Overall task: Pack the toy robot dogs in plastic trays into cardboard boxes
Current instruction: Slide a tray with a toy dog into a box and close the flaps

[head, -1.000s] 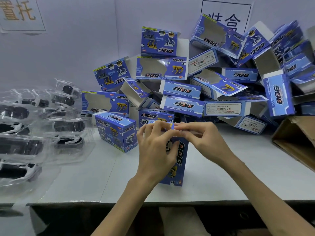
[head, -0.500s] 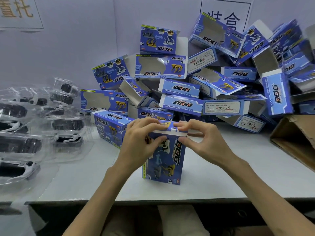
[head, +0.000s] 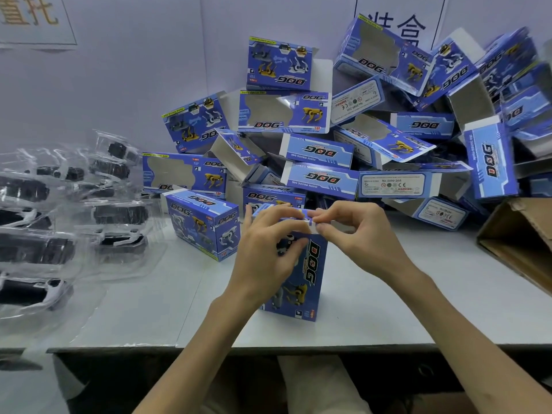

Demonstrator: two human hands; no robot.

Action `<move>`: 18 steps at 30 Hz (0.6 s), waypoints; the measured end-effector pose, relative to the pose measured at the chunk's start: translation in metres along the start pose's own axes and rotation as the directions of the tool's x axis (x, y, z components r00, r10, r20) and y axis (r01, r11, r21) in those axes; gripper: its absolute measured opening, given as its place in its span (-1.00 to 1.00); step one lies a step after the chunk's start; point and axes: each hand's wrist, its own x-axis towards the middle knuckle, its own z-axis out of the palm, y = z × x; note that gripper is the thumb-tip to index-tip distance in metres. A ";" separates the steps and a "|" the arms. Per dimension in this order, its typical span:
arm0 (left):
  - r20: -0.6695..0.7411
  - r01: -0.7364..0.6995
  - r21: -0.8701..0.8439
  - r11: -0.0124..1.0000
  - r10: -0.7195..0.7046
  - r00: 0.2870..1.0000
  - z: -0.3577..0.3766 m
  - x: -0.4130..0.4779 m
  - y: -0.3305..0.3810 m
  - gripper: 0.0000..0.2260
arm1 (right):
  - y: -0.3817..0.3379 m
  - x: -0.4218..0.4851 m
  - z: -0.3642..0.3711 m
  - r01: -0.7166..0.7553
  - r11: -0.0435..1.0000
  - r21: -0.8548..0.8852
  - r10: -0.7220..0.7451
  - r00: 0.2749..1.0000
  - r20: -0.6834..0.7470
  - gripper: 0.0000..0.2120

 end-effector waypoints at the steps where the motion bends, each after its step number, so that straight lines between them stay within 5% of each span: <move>1: -0.001 0.005 -0.012 1.000 -0.005 1.000 0.000 0.001 0.000 -0.87 | 0.001 -0.001 -0.001 0.018 1.000 -0.005 -0.018 1.000 0.018 -0.91; 7: -0.014 0.004 -0.013 1.000 -0.004 1.000 -0.002 0.001 -0.002 -0.89 | 0.001 -0.011 -0.004 0.081 0.996 0.022 -0.083 0.991 0.107 -0.91; 18: 0.002 0.016 0.022 1.000 -0.016 1.000 0.005 0.003 0.007 -0.84 | -0.006 -0.002 0.011 -0.019 0.994 -0.112 0.009 0.996 -0.092 -0.96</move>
